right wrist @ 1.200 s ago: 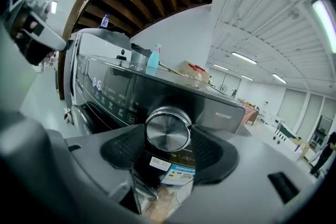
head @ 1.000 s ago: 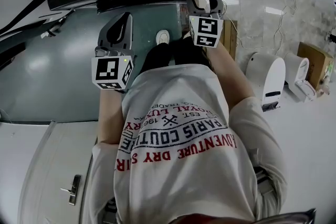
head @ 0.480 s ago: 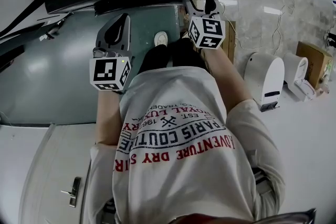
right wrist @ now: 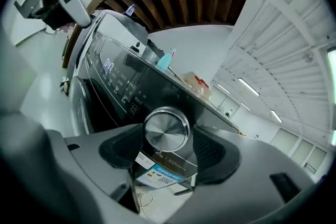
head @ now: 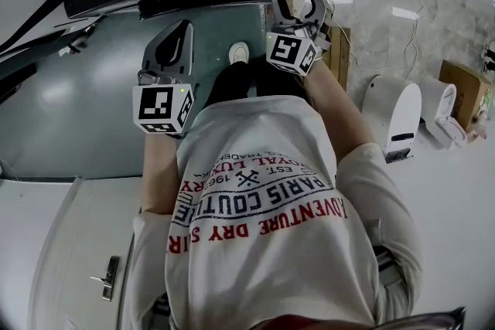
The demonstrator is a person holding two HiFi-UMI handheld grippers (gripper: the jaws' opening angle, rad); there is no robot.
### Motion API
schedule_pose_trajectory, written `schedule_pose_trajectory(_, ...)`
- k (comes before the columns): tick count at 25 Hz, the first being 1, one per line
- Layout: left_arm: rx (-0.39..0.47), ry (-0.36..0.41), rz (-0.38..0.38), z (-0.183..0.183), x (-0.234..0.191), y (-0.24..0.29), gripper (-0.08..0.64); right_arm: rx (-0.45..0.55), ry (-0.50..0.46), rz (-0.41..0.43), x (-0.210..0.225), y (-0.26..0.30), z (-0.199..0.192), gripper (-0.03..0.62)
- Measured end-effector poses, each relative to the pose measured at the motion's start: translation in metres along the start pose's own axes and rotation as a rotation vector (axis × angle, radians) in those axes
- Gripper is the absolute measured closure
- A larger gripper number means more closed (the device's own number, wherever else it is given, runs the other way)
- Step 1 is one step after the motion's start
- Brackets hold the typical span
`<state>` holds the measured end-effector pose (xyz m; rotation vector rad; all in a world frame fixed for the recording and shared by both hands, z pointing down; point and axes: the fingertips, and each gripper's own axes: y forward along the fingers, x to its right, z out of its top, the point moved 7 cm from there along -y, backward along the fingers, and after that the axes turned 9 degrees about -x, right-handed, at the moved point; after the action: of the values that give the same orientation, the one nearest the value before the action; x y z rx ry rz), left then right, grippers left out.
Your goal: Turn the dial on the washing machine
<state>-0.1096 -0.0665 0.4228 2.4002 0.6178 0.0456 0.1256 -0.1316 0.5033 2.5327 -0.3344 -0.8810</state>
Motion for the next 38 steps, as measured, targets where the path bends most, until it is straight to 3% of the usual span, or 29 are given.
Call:
schedule_pose_trajectory(6,-0.011,-0.001,-0.001,-0.003,0.002,-0.001,0.543,-0.023,0.043,0.035,0.0,-0.002,0.0,0.313)
schedule_pose_trajectory(9,-0.011,0.0,0.0,-0.003,0.002,-0.001,0.545,-0.035,0.143,0.082,0.004,-0.002,0.0,0.314)
schedule_pose_trajectory(14,-0.005,-0.005,-0.001,-0.002,0.001,-0.001,0.543,-0.074,0.405,0.192,0.013,-0.001,0.004,0.318)
schedule_pose_trajectory(22,0.012,-0.006,-0.01,0.002,0.0,0.002,0.543,-0.062,0.505,0.237,0.016,0.001,-0.005,0.316)
schedule_pose_trajectory(25,0.007,-0.008,-0.011,0.001,0.0,0.003,0.543,-0.041,0.443,0.203,0.014,-0.003,0.001,0.314)
schedule_pose_trajectory(32,-0.001,-0.01,-0.015,0.0,0.0,0.004,0.543,0.011,0.114,0.078,0.0,-0.009,0.003,0.308)
schedule_pose_trajectory(38,-0.006,-0.02,-0.015,-0.003,-0.002,0.003,0.543,-0.003,0.002,0.038,0.001,-0.003,0.003,0.308)
